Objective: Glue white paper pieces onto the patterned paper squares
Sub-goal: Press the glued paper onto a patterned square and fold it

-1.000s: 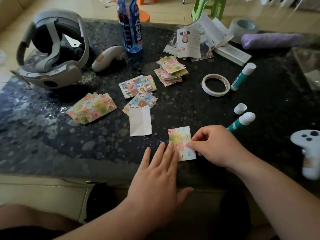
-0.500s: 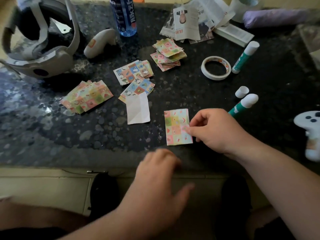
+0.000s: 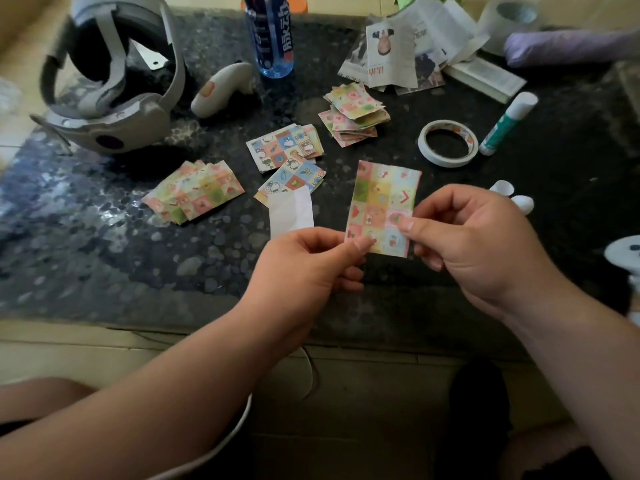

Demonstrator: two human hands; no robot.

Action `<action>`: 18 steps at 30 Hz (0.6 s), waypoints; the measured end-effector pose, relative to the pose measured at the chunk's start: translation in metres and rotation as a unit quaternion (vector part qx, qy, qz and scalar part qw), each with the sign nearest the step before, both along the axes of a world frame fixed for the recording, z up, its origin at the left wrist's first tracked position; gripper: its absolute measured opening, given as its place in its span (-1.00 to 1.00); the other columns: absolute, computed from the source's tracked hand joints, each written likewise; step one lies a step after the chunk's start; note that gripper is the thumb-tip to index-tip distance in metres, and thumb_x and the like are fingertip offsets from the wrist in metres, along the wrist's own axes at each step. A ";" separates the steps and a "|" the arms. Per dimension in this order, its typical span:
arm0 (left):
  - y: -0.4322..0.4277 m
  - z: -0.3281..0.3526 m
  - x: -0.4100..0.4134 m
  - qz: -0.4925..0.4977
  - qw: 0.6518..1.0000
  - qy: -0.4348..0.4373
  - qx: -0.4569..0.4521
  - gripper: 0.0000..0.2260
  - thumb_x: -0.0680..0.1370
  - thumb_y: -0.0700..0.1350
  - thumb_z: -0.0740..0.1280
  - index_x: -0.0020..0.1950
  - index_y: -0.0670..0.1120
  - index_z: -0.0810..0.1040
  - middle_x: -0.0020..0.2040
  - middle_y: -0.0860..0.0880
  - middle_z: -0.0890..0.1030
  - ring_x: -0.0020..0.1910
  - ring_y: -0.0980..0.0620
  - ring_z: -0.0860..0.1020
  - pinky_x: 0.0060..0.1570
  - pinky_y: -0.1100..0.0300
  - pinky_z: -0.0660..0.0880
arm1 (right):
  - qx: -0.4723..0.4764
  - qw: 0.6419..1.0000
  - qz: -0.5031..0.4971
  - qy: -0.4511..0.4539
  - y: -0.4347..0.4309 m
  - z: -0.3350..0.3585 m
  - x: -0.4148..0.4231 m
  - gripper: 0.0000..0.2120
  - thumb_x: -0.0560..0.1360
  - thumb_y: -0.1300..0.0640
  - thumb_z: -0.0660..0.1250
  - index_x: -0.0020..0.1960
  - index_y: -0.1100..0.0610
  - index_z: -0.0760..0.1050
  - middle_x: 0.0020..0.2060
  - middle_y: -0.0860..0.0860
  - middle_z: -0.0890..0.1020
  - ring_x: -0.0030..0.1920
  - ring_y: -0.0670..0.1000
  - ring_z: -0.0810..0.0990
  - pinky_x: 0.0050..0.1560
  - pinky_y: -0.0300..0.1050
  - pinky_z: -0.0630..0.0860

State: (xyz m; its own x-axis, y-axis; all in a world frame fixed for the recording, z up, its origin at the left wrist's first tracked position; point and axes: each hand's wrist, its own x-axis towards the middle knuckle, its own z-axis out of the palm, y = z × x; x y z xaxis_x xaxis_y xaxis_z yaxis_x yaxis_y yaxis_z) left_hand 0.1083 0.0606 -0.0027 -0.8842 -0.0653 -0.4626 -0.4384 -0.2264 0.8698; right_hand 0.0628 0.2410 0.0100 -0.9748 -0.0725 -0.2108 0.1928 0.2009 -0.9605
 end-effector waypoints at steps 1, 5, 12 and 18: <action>0.000 0.001 -0.001 -0.001 1.000 0.006 -0.003 -0.90 0.50 -0.19 0.49 -0.19 -0.17 0.65 -0.31 -0.07 0.64 -0.33 0.05 0.59 -0.30 0.21 0.58 | -0.001 1.000 -0.001 0.004 0.000 0.000 0.000 -0.86 0.47 0.25 0.53 -0.19 0.17 0.58 -0.39 0.12 0.64 -0.43 -0.01 0.55 -0.47 -0.22 0.40; 0.001 -0.001 -0.002 0.006 1.000 0.007 -0.006 -0.90 0.51 -0.21 0.47 -0.19 -0.20 0.66 -0.30 -0.11 0.66 -0.33 0.03 0.61 -0.31 0.20 0.58 | 0.001 1.000 0.006 0.017 0.002 -0.002 0.001 -0.87 0.48 0.26 0.52 -0.18 0.17 0.58 -0.38 0.12 0.65 -0.42 -0.02 0.55 -0.45 -0.22 0.41; 0.004 0.000 -0.003 0.013 0.998 -0.004 0.053 -0.87 0.50 -0.25 0.45 -0.25 -0.23 0.67 -0.29 -0.18 0.66 -0.37 0.00 0.61 -0.31 0.17 0.62 | -0.024 0.998 0.031 0.047 0.000 0.003 0.001 -0.91 0.48 0.25 0.51 -0.13 0.17 0.61 -0.36 0.14 0.65 -0.39 0.02 0.57 -0.43 -0.33 0.42; 0.004 0.001 -0.002 0.002 0.997 0.006 0.076 -0.89 0.38 -0.16 0.46 -0.28 -0.21 0.68 -0.29 -0.19 0.66 -0.36 -0.01 0.62 -0.29 0.15 0.63 | -0.009 0.999 0.028 0.040 0.001 0.002 0.000 -0.92 0.47 0.20 0.53 -0.14 0.12 0.62 -0.37 0.04 0.66 -0.37 0.04 0.58 -0.33 -0.14 0.53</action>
State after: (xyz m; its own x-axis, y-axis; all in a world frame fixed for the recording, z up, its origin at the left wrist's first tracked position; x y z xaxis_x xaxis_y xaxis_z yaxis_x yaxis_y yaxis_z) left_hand 0.1066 0.0643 -0.0017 -0.8895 0.0013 -0.4570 -0.4271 -0.3584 0.8302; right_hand 0.0631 0.2416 0.0122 -0.9828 -0.1311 -0.1297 0.1032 0.1922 -0.9759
